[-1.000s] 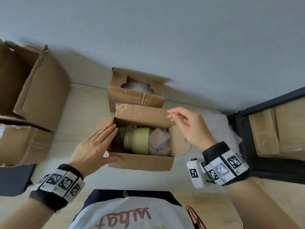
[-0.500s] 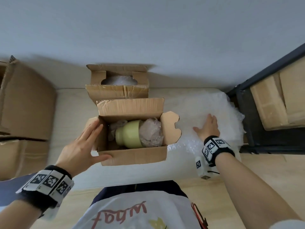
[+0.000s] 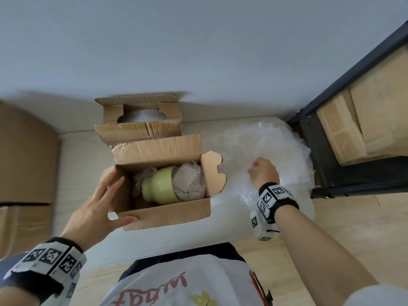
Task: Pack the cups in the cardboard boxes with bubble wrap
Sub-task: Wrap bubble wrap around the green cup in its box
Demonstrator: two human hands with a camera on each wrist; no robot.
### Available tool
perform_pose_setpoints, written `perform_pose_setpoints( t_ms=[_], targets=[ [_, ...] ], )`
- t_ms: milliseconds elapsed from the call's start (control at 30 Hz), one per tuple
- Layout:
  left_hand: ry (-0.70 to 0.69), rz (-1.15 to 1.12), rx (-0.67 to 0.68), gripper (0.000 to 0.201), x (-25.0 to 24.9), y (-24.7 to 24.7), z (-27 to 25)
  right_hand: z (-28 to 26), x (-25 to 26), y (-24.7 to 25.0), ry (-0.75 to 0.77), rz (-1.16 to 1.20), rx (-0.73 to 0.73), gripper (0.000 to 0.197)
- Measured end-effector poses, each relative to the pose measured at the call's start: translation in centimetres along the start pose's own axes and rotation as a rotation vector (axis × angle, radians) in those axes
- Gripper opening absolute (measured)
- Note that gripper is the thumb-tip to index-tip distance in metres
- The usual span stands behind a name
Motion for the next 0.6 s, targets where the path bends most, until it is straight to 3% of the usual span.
perform_pose_setpoints(
  t_ms=[200, 467, 600],
  targets=[
    [0.004, 0.002, -0.022, 0.1, -0.2, 0.4, -0.1, -1.1, -1.2, 2.7, 0.011, 0.242, -0.099, 0.026],
    [-0.016, -0.024, -0.034, 0.101, -1.1, 0.8, -0.4, -3.5, -1.8, 11.2, 0.088, 0.394, -0.441, 0.023],
    [0.074, -0.069, 0.079, 0.108, -1.4, 0.9, -0.3, -5.1, -1.3, 16.0, 0.182, 0.481, -0.587, 0.022]
  ],
)
Point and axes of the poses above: each hand's wrist, its own z-axis towards the middle knuckle, its own y-axis out of the back of the hand, x = y × z, the point moved 6 cm from there along z, towards the middle knuckle, and after that the axes turned 15 degrees about -z, right-handed, at the moved point
